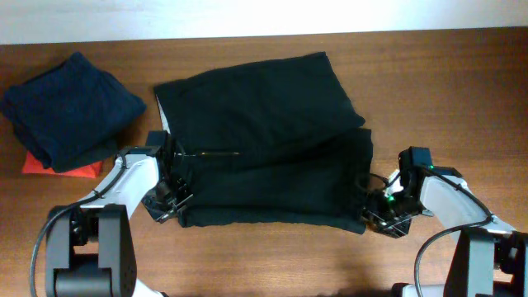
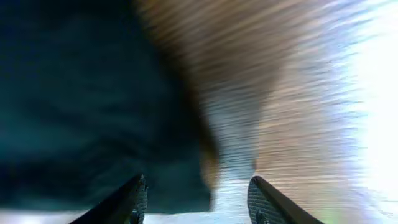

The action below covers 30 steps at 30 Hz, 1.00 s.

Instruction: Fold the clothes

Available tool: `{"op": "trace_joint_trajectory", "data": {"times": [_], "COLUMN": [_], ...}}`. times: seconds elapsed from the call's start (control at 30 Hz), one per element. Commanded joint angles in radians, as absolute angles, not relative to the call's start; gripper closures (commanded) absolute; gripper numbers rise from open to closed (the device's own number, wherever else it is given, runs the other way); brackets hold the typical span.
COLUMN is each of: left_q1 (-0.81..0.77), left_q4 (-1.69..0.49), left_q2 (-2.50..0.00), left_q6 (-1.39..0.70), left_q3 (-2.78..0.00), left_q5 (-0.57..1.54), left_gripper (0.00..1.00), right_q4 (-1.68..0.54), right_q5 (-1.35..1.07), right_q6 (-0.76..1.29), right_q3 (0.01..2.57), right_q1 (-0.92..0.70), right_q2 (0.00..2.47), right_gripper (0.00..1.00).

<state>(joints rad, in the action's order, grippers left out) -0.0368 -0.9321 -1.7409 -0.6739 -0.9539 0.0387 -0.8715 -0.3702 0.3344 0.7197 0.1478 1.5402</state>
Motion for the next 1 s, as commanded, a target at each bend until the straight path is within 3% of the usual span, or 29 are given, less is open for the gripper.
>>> {"op": "trace_joint_trajectory", "data": {"times": [0.0, 0.3, 0.5, 0.53, 0.6, 0.63, 0.77, 0.97], "left_q1": [-0.033, -0.033, -0.033, -0.033, -0.033, -0.033, -0.033, -0.03], "left_q4": [-0.948, -0.952, -0.952, -0.952, -0.952, -0.958, -1.072, -1.29], "left_q2": [-1.745, -1.745, -1.745, -1.745, -1.745, -1.745, -1.701, -1.275], "left_q6": [-0.638, -0.635, -0.627, -0.623, -0.623, -0.623, -0.379, -0.244], "left_q3": [-0.934, -0.934, -0.934, -0.934, -0.934, -0.934, -0.974, -1.081], "left_q5": [-0.008, -0.008, -0.008, -0.008, -0.008, -0.007, 0.142, 0.143], "left_gripper": [0.99, 0.99, 0.99, 0.99, 1.0, 0.99, 1.0, 1.0], "right_q4": [-0.875, -0.899, -0.761, -0.758, -0.753, -0.746, -0.85, -1.166], "right_q5": [-0.543, -0.445, -0.445, -0.444, -0.435, -0.432, -0.345, -0.222], "right_q6": [0.292, 0.357, 0.447, 0.447, 0.447, 0.447, 0.369, 0.321], "right_q3": [0.722, 0.632, 0.632, 0.632, 0.632, 0.632, 0.763, 1.214], "right_q1": [0.151, 0.151, 0.151, 0.151, 0.151, 0.151, 0.152, 0.152], "right_q2": [1.524, 1.511, 1.511, 1.511, 1.511, 1.511, 1.494, 1.285], "right_gripper": [0.43, 0.41, 0.43, 0.46, 0.84, 0.96, 0.96, 0.96]}}
